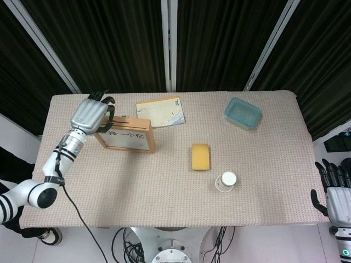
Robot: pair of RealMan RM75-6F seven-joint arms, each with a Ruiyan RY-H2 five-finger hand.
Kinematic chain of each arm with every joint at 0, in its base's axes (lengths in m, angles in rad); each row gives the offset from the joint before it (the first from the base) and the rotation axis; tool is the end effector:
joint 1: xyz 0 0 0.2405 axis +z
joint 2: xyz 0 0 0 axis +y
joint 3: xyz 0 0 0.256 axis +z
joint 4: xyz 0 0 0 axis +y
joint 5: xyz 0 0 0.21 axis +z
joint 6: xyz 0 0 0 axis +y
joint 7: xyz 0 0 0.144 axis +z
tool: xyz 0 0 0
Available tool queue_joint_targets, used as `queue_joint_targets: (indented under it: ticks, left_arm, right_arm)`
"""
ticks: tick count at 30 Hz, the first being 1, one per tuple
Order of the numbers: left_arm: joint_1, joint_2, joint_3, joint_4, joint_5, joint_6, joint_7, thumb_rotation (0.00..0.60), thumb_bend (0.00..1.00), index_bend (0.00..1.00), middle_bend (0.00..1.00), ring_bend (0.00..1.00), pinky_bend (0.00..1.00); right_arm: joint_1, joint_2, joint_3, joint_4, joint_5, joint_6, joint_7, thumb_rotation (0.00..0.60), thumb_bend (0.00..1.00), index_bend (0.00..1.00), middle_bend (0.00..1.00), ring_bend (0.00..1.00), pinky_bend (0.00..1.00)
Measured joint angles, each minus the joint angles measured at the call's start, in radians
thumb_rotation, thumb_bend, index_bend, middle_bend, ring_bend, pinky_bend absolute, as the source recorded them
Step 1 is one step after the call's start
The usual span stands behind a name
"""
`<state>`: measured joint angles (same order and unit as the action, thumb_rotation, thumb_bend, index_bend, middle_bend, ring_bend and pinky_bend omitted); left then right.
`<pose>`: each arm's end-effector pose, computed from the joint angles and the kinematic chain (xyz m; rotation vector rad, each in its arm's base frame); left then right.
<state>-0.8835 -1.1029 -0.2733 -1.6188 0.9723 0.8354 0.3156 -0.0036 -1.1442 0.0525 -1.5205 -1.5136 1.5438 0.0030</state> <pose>-0.1189 0.4102 0.1320 -1.7938 -0.7502 -0.8870 -0.3359 -0.1535 0.1673 1.3287 -0.8567 0.8367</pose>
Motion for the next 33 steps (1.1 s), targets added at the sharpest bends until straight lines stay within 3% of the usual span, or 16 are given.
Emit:
queue_joint_targets:
  ticks: [33]
  left_arm:
    - [-0.052,0.006,0.038,0.002,-0.077,-0.021,0.018,0.600,0.39,0.61,0.23,0.00,0.09]
  right_arm:
    - [0.006,-0.007,-0.001,0.016,0.008,-0.015,0.009,0.600,0.45,0.00,0.00,0.00,0.00]
